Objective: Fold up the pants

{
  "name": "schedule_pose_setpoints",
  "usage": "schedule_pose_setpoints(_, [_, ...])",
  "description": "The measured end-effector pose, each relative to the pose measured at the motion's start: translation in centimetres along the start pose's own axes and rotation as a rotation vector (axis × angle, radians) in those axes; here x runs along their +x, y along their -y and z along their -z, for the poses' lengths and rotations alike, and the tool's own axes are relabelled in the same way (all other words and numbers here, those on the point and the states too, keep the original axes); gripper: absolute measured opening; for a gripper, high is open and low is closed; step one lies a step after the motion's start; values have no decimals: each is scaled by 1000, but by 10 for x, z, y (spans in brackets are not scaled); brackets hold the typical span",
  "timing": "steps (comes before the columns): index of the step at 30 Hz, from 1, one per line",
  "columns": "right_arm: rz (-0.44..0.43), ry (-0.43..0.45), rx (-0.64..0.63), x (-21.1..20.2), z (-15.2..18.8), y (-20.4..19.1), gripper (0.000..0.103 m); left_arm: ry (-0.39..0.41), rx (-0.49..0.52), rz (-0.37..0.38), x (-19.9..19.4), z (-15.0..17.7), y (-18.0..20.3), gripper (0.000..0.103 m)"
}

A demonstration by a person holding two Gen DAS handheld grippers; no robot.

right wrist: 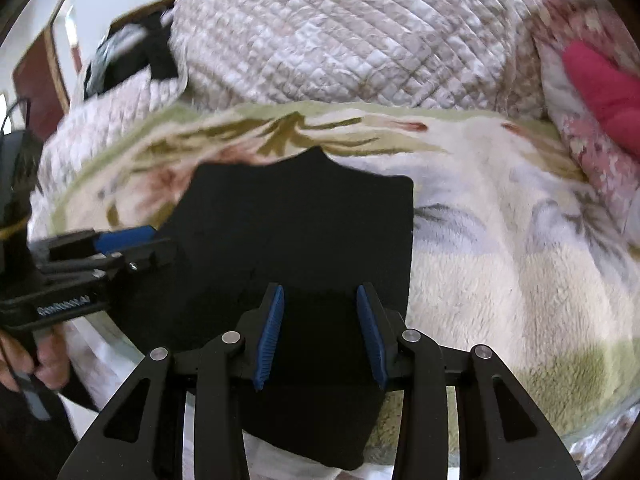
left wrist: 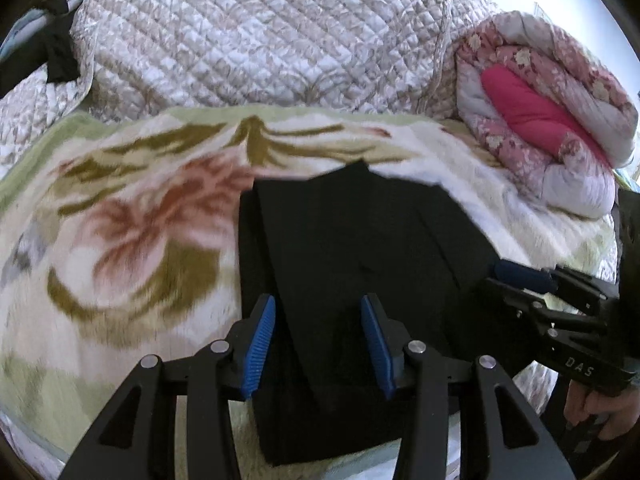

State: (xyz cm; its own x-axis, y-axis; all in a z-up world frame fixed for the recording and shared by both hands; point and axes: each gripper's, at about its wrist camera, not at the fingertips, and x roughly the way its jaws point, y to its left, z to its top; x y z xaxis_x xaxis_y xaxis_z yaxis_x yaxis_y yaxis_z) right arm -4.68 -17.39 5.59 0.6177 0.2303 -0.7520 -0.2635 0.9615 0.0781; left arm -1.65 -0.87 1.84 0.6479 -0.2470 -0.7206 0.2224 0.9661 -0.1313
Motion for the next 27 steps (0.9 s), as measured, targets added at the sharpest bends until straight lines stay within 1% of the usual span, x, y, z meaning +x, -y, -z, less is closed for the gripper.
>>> schedule_pose_setpoints(5, [-31, 3, 57, -4, -2, 8, 39, 6, -14, -6, -9, -7, 0, 49])
schedule_pose_setpoints(7, [-41, 8, 76, -8, -1, 10, 39, 13, -29, 13, -15, -8, 1, 49])
schedule_pose_setpoints(10, [-81, 15, 137, -12, -1, 20, 39, 18, -45, 39, -21, -10, 1, 49])
schedule_pose_setpoints(14, [-128, -2, 191, -10, -6, 32, 39, 20, -52, 57, -21, -13, -2, 49])
schedule_pose_setpoints(15, [-137, -6, 208, -8, -8, 37, 43, 19, -51, 52, -21, -13, -2, 49])
schedule_pose_setpoints(16, [-158, -14, 236, -5, -10, 44, 53, 16, -55, 49, -20, -14, -5, 50])
schedule_pose_setpoints(17, [-194, -35, 280, 1, -12, 53, 58, 10, -66, 56, -17, -15, -10, 52])
schedule_pose_setpoints(18, [-214, -52, 318, 6, -12, 60, 61, -5, -85, 72, -12, -16, -17, 54])
schedule_pose_setpoints(20, [-251, -94, 401, 20, -11, 74, 61, -46, -138, 64, 2, -17, -32, 55])
schedule_pose_setpoints(21, [-269, -97, 424, 24, -10, 78, 61, -58, -165, 74, 7, -16, -39, 56])
schedule_pose_setpoints(22, [-288, -87, 444, 25, -10, 80, 61, -62, -183, 102, 10, -15, -44, 60])
schedule_pose_setpoints(23, [-301, -88, 452, 27, -12, 81, 61, -69, -202, 120, 13, -15, -48, 63])
schedule_pose_setpoints(25, [-326, -95, 446, 31, -15, 78, 61, -71, -228, 154, 17, -15, -51, 64])
schedule_pose_setpoints(27, [-333, -103, 434, 37, -19, 76, 61, -67, -225, 188, 24, -17, -51, 64])
